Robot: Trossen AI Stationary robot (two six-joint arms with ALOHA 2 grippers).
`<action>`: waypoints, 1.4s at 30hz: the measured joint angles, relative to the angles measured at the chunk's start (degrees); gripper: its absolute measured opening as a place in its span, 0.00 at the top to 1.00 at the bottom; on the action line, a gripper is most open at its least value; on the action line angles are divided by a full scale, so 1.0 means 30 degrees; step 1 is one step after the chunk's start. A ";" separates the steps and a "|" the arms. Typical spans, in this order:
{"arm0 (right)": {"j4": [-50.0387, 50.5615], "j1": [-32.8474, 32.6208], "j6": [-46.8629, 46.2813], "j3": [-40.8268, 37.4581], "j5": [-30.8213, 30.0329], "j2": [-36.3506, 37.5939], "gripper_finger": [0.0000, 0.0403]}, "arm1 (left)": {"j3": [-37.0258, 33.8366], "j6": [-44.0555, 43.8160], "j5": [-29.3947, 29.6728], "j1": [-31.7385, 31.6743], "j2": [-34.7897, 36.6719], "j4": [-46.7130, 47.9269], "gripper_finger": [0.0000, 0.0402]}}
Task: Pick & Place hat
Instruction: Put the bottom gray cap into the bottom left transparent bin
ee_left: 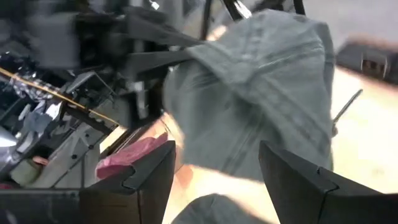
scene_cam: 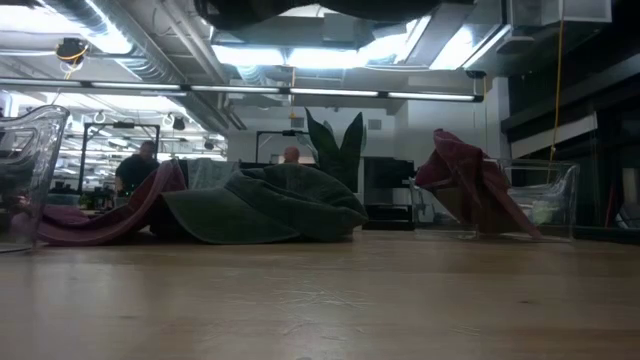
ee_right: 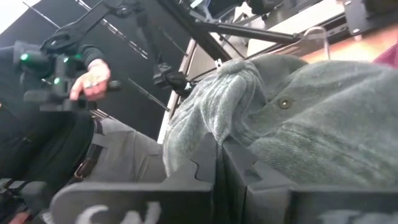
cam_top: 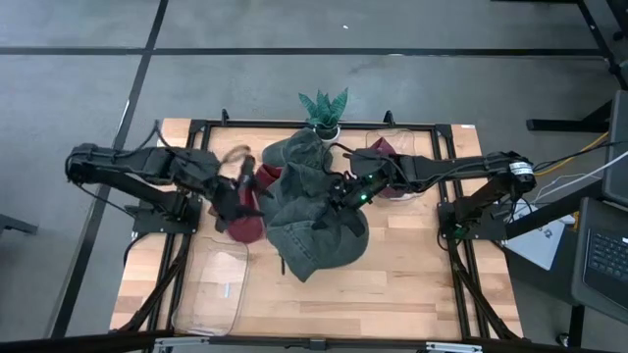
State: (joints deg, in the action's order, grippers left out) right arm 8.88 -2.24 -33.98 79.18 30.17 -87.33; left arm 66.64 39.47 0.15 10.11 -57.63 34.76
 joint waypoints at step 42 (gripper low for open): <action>-0.0473 0.0670 0.0459 0.0000 -0.0703 -0.0217 0.98 | 0.2521 0.4101 0.7588 0.3294 -0.4829 -0.1628 0.43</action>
State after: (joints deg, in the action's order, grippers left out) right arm 7.46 -0.23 -32.60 79.18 28.06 -87.98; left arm 74.21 51.77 22.91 19.99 -72.11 29.88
